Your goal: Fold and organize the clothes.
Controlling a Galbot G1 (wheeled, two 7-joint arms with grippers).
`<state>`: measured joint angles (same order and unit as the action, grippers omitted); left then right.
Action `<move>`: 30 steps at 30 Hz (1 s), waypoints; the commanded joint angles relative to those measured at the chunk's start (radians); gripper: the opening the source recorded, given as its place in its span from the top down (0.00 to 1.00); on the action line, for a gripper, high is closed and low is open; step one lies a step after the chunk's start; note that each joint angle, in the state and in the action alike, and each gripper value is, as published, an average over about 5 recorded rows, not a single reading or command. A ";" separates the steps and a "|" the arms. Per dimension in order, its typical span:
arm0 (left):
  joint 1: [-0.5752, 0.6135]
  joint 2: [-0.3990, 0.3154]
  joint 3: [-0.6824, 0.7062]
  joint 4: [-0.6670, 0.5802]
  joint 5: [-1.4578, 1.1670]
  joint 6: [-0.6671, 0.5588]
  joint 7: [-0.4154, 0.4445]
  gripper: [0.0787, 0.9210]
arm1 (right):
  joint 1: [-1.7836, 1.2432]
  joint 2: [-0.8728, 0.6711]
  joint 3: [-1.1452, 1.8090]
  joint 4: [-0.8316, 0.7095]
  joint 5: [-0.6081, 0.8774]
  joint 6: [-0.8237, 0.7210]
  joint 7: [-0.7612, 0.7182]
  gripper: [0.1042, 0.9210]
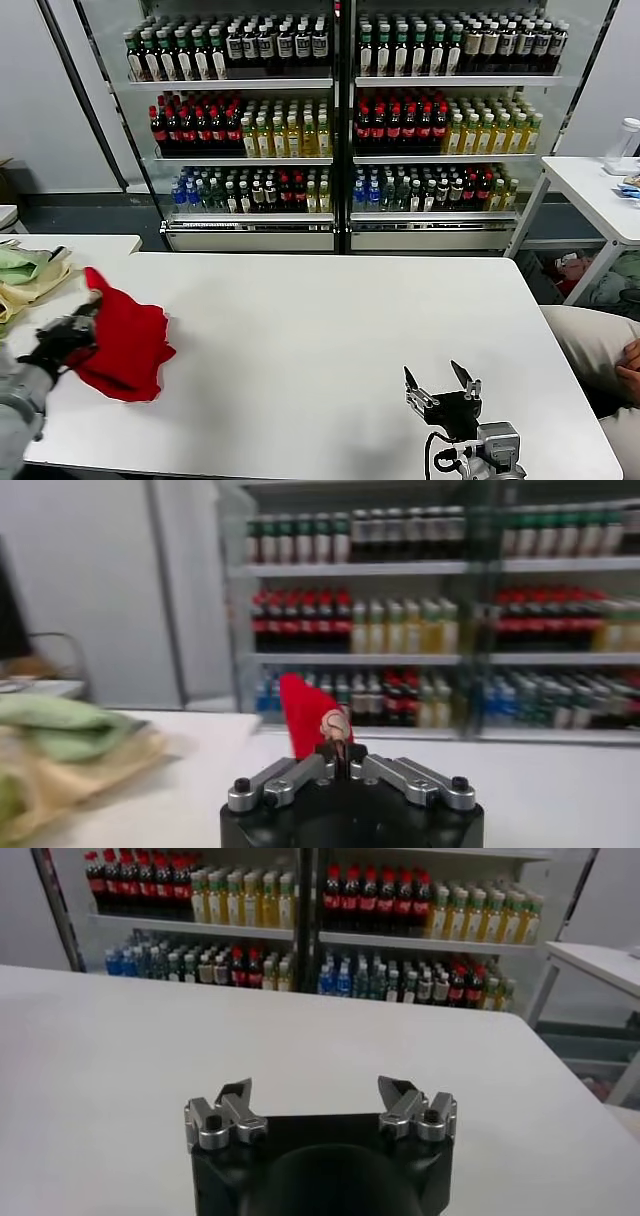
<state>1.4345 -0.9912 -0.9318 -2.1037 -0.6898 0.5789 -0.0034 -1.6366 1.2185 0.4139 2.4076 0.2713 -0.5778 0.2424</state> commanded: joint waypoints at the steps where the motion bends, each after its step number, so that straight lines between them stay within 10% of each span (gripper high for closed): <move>1: -0.044 -0.258 0.745 -0.190 0.285 0.003 -0.057 0.96 | -0.003 0.002 0.004 0.002 -0.003 0.000 0.001 0.12; 12: -0.301 -0.371 0.801 0.082 0.271 -0.101 -0.166 0.90 | -0.019 0.007 0.008 0.015 -0.007 0.000 0.001 0.12; 24: -0.266 -0.113 0.387 0.098 0.451 -0.356 -0.060 0.49 | 0.061 -0.016 -0.010 -0.029 0.013 0.000 -0.007 0.12; 30: -0.150 -0.106 0.358 0.115 0.607 -0.480 0.002 0.28 | 0.299 0.013 -0.158 -0.200 0.156 -0.001 -0.002 0.12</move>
<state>1.1949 -1.1818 -0.4238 -2.0483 -0.3296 0.3337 -0.0872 -1.5737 1.2117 0.3899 2.3703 0.2967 -0.5781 0.2328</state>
